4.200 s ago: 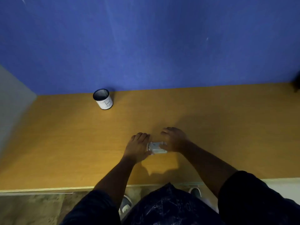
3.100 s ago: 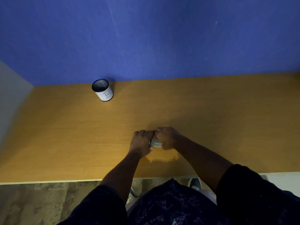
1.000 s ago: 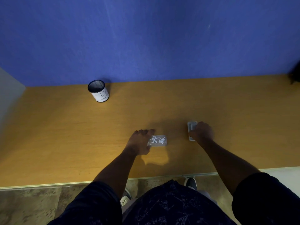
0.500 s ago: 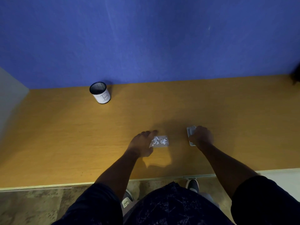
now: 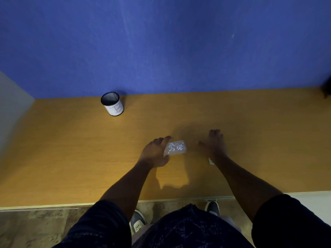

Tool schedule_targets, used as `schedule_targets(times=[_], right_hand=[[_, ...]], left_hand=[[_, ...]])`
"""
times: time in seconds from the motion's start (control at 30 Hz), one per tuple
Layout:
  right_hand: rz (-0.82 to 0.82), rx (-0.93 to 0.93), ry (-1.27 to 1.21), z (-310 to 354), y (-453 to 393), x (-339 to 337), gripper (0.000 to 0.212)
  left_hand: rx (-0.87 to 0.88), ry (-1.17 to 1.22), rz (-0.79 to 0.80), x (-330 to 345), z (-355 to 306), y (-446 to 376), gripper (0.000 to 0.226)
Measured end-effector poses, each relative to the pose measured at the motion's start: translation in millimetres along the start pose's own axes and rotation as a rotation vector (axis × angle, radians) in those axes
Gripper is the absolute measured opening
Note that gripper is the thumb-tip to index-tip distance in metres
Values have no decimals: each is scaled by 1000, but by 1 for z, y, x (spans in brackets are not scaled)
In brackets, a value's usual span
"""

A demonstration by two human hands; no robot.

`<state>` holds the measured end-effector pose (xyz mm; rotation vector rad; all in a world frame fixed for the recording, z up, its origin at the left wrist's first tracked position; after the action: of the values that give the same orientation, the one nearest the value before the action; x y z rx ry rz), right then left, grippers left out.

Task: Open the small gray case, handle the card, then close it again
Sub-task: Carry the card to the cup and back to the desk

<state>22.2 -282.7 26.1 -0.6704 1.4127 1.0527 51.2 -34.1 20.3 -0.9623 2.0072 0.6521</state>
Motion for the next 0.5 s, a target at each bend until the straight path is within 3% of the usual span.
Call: schedule_targets(times=[0.07,0.17,0.33,0.5], right_hand=[[96,-94,-227,24,-9,4,54],[328,-52,-534,50,-10,11,37],[364,-12,-900,82,-8,10,13],[431,22,-1009,116,-22,2,19]], left_hand=[[3,2,-29,-7,0,-3,82],[10,-14,-76,-22,1,-7,81],[2,-38,-118,-47,7,-12,81],[-27,-70,-158,-72,26,-19,81]])
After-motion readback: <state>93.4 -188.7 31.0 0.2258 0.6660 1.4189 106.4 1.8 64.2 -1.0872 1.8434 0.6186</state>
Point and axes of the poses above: each hand's wrist, its own y-axis away from the middle knuckle, its own x-axis out of the palm, z = x × y, the point moved 4 cm from there along -y, towards the middle knuckle, and after that the axes turned 12 degrees about y, right-handed, at the moved point
